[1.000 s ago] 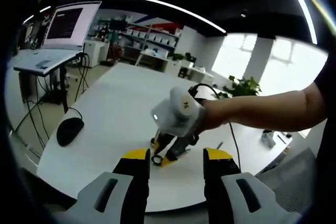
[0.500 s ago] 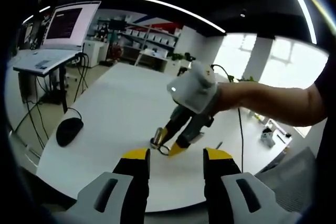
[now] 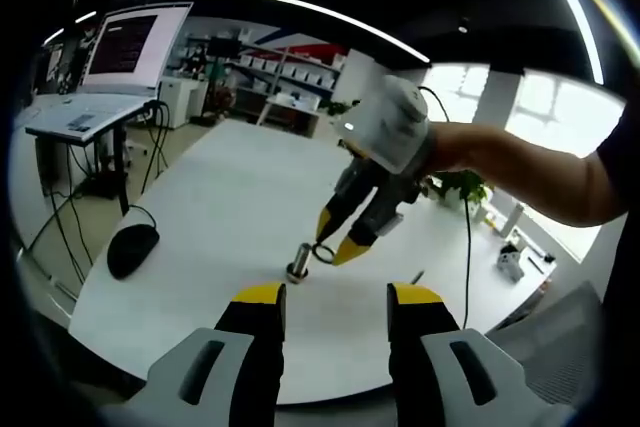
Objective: Place the washer onto the threaded stud by aligning its center hole with the stud, sliding it down to the base, and recovering from edge contact or off-axis alignment until the washer reaches the visible bottom stop.
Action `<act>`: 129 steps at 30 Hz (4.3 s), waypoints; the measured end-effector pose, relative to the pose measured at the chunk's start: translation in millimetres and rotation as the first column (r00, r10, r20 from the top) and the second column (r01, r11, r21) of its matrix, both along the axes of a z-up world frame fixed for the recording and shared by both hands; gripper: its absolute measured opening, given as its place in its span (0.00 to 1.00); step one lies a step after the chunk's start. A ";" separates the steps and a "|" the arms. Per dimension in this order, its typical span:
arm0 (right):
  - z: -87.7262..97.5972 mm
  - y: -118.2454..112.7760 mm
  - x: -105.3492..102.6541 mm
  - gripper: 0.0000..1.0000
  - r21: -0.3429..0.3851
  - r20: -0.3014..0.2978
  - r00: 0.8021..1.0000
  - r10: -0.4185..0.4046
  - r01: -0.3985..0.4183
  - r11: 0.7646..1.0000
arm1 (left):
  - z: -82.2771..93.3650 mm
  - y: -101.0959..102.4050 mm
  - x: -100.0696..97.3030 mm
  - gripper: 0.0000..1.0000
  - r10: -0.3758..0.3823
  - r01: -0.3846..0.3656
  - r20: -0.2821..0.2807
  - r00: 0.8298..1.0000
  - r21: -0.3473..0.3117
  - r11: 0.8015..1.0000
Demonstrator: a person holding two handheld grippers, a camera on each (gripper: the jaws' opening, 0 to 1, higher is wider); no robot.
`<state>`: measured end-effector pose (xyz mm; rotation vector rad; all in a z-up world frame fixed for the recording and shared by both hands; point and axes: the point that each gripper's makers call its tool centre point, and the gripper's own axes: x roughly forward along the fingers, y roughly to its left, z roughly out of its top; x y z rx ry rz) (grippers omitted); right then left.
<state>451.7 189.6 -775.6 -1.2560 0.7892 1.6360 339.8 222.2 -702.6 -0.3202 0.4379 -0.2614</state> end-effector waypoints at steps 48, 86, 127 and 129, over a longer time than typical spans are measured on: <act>-52.0 11.4 29.6 0.23 -0.149 0.059 0.995 0.077 -0.067 0.987 | -0.6 1.3 1.0 0.39 0.005 -0.005 -0.006 1.000 -0.004 1.000; 13.6 0.2 10.2 0.33 0.251 -0.020 0.971 -0.238 0.235 0.939 | 1.8 -6.7 -2.6 0.38 -0.022 0.022 0.016 1.000 0.011 1.000; 105.4 -263.7 -98.6 0.50 0.589 -0.509 0.563 -0.651 0.780 0.214 | 9.2 3.7 -9.7 0.43 0.077 -0.078 0.065 0.995 0.012 0.997; 100.3 -269.0 -103.9 0.52 0.592 -0.497 0.556 -0.666 0.779 0.209 | 9.4 4.4 -9.6 0.43 0.080 -0.081 0.067 0.995 0.013 0.997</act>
